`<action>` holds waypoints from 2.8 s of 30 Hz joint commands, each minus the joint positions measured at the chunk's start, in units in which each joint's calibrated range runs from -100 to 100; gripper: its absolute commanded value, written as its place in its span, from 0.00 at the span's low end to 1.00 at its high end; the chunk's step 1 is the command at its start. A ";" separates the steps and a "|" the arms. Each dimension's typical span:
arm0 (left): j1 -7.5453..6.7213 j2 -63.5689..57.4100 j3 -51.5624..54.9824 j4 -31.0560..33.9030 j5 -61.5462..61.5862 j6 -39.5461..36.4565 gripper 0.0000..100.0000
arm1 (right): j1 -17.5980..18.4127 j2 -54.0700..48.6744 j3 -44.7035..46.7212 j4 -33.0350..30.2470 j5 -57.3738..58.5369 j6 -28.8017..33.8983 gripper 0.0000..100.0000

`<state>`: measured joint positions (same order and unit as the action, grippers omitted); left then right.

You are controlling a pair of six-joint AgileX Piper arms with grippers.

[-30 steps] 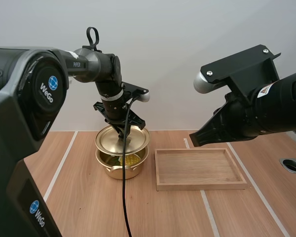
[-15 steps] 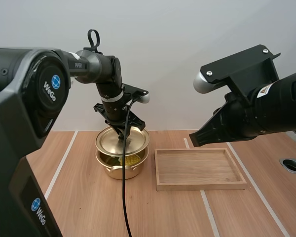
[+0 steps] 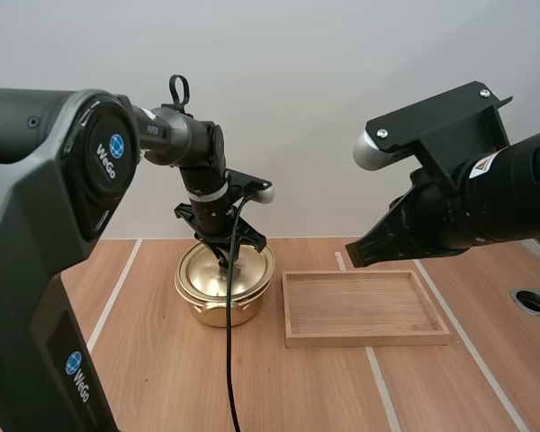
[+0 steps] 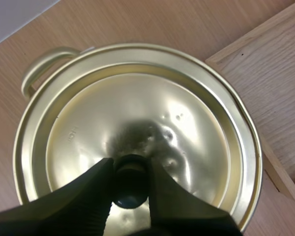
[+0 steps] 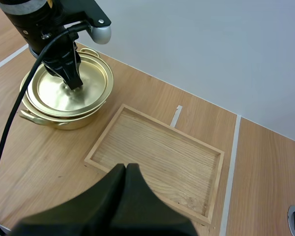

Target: Open the pot, put the pineapple inside, and close it

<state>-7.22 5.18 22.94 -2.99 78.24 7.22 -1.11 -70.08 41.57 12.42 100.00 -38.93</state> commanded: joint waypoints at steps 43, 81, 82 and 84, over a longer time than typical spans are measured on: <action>-0.20 0.05 0.76 3.53 9.50 -1.52 0.00 | 0.04 -0.55 0.07 0.13 0.00 0.22 0.00; -0.20 -0.27 0.65 3.68 3.80 -0.75 1.00 | 0.04 -0.55 0.07 0.13 0.00 0.22 0.00; -0.20 -0.82 0.65 3.68 3.59 -0.75 1.00 | 0.04 -0.55 0.07 0.13 0.00 0.22 0.00; -0.20 -2.39 0.24 3.68 3.17 -0.75 1.00 | 0.04 -0.55 0.07 0.13 0.00 0.22 0.00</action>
<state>-7.37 4.61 23.53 0.31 82.52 6.22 -1.11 -70.08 41.57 12.42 100.00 -38.93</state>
